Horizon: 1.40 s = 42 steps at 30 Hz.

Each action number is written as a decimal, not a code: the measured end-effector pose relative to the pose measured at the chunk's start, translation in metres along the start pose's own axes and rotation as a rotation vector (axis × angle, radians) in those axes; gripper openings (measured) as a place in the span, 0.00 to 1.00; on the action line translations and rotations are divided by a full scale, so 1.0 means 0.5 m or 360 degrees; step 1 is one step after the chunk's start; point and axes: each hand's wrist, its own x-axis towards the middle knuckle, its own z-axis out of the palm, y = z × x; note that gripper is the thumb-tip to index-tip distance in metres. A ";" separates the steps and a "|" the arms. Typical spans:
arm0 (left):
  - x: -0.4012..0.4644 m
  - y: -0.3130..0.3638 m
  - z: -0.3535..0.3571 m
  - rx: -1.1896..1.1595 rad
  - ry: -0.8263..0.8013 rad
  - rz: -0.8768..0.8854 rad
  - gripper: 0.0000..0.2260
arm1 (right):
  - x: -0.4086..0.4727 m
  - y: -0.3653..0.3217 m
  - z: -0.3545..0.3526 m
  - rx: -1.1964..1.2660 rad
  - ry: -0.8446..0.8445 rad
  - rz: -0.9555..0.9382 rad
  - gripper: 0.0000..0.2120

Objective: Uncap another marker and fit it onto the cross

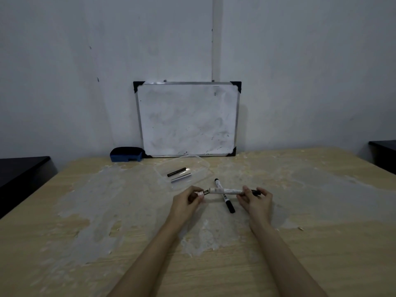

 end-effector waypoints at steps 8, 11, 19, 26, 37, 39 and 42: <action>-0.001 0.010 0.006 0.0129 -0.0042 0.0066 0.08 | -0.011 -0.001 0.005 -0.0125 -0.0165 -0.0020 0.18; -0.013 0.020 0.022 0.0061 -0.0039 0.0032 0.08 | -0.014 -0.003 0.006 -0.0132 -0.0300 0.0011 0.25; -0.027 0.037 0.044 -0.0132 0.0028 -0.0115 0.07 | -0.007 -0.003 0.001 -0.0105 -0.0283 0.0070 0.25; -0.035 0.038 0.050 0.0032 0.0025 -0.0092 0.10 | -0.005 0.002 -0.003 -0.0211 -0.0426 0.0044 0.24; -0.037 0.048 0.045 -0.0391 -0.0078 -0.0300 0.08 | 0.003 0.009 -0.010 -0.0291 -0.0496 -0.0007 0.24; -0.037 0.045 0.046 -0.0399 -0.0072 -0.0307 0.09 | 0.002 0.008 -0.012 -0.0302 -0.0478 -0.0003 0.24; -0.034 0.047 0.048 -0.0428 -0.0020 -0.0318 0.09 | -0.011 0.004 -0.007 -0.0336 -0.0435 -0.0114 0.26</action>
